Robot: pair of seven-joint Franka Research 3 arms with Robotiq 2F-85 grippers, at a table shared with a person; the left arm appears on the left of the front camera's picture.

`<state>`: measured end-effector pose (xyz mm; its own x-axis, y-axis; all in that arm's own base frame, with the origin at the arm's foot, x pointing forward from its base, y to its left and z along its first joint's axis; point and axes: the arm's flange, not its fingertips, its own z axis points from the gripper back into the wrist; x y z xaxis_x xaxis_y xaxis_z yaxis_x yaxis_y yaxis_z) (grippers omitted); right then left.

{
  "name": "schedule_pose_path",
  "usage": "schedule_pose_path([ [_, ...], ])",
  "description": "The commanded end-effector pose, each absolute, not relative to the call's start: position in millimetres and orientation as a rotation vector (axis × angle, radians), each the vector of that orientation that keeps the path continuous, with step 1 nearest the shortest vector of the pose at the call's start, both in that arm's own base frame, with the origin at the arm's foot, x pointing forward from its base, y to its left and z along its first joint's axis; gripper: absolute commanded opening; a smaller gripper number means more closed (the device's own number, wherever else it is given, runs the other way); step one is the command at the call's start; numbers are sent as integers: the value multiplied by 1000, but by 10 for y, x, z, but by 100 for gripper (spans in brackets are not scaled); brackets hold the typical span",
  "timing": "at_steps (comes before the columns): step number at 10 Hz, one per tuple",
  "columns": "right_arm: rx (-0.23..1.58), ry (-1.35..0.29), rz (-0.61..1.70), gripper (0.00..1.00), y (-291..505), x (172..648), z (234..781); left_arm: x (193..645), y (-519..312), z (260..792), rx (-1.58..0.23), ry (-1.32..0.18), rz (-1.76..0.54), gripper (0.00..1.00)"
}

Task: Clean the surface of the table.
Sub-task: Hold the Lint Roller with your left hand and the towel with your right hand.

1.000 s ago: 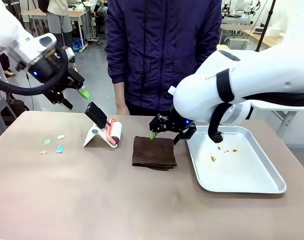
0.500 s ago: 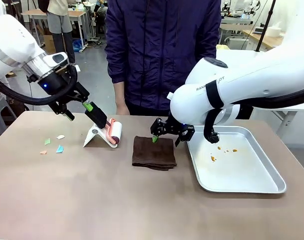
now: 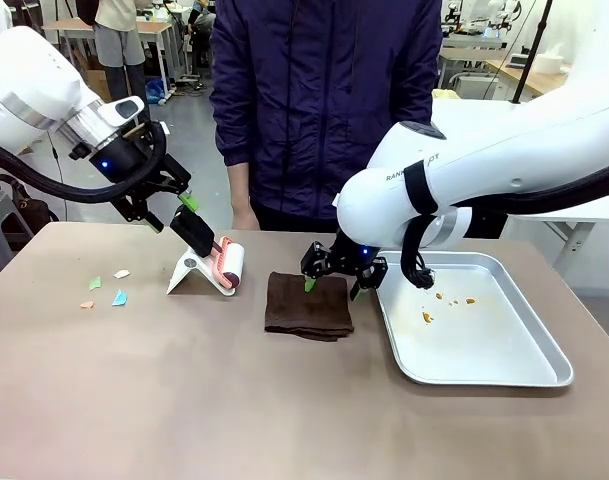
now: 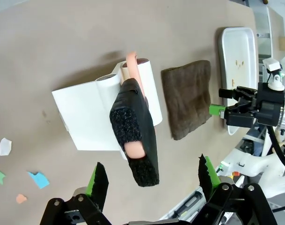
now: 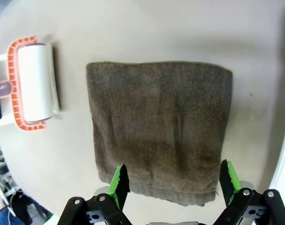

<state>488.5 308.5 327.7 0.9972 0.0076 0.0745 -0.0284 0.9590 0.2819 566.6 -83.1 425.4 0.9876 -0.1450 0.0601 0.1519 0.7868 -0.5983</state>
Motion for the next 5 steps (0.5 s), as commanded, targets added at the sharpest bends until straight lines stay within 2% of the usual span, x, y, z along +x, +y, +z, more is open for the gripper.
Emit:
schedule_pose_path([
  [1,214,-52,-1,100,3219,4988,3280,5729,-892,4238,-649,-7,-132,100],
  [5,51,-45,3,100,3330,5062,3147,5803,-871,4184,-647,-9,-137,100],
])
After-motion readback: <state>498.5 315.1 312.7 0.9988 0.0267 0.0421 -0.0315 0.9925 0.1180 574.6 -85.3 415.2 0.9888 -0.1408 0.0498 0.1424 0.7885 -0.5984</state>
